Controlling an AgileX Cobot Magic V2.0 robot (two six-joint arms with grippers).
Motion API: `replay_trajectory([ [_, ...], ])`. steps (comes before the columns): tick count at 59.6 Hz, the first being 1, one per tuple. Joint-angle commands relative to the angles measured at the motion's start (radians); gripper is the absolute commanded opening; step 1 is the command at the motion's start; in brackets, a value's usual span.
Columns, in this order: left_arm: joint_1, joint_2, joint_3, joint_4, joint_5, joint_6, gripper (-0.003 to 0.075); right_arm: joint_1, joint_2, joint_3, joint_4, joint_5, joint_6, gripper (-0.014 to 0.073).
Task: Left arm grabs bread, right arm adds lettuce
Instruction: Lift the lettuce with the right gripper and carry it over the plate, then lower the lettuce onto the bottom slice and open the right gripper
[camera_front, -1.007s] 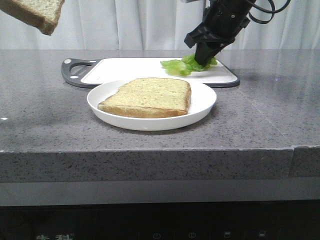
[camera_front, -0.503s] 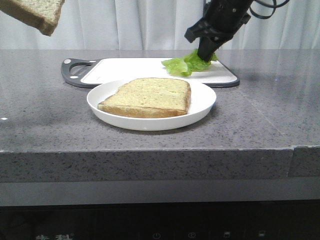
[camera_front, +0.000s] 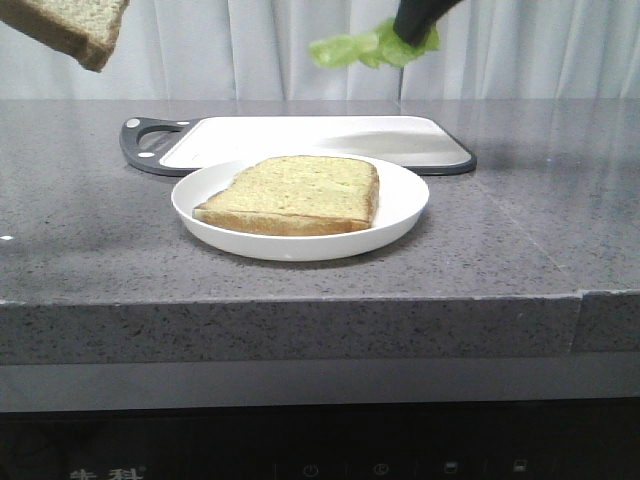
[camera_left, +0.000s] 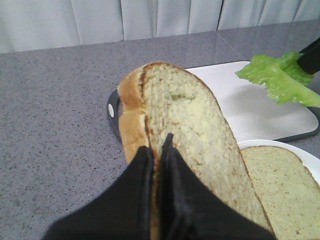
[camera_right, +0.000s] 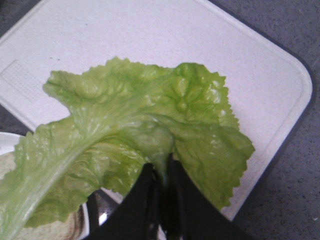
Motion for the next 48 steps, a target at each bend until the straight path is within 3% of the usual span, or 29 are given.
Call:
replay_trajectory([
  [1,0.0,-0.013,-0.029,0.023,-0.06,-0.011,-0.0021,0.039,-0.127,0.042,0.034,-0.067,-0.022,-0.0061],
  [25,0.0,-0.013,-0.029,0.023,-0.06,-0.011,-0.0021,0.174,-0.385,0.616,0.082,-0.342,-0.01,-0.0061],
  [48,0.0,-0.013,-0.029,0.023,-0.06,-0.011,-0.0021,0.215,-0.352,0.694,0.101,-0.465,-0.01,-0.0051],
])
